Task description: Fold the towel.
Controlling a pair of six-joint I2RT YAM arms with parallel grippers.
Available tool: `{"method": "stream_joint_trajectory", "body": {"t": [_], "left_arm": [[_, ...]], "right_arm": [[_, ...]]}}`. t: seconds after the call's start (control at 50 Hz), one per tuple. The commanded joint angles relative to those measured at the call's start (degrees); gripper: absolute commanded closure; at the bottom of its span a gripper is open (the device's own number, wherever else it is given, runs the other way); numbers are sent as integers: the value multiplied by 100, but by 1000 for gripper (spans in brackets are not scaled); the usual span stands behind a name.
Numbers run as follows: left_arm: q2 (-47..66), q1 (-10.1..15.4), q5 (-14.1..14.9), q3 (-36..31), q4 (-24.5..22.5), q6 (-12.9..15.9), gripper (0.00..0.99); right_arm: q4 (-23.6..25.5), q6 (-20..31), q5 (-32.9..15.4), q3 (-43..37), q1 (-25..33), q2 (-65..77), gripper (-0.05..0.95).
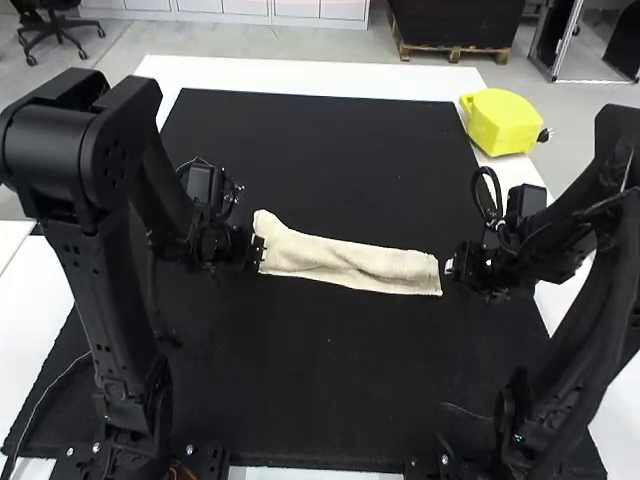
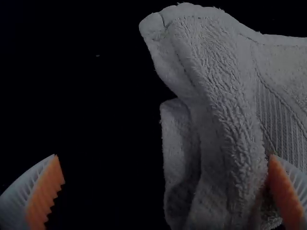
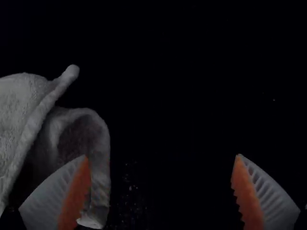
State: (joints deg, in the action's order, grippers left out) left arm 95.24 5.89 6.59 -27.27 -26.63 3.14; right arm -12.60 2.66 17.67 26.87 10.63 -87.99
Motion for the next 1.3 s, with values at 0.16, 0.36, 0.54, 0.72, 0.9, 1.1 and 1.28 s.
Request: {"method": "stream_joint_trajectory", "body": {"t": [0.16,0.36,0.54,0.72,0.9,1.1,1.28], "left_arm": [[-173,-79,-105,64,-96,-384,23],[-401,-97,-88,20,-149,-612,23],[-638,-97,-79,-42,-53,-630,23],[-823,-97,-9,-165,44,-903,23],[-972,-97,53,-402,299,-1166,25],[-1183,-97,53,-596,580,-1245,25],[-1359,-106,44,-640,791,-1245,25]], "right_arm": [[346,112,-44,503,79,45,7],[829,95,61,837,79,106,5],[1357,-257,632,1180,79,106,5],[1568,-380,852,1233,27,80,7],[1524,-362,852,1066,-105,-52,8],[1330,-345,817,943,-378,-289,8],[1137,-389,694,925,-712,-465,8]]}}
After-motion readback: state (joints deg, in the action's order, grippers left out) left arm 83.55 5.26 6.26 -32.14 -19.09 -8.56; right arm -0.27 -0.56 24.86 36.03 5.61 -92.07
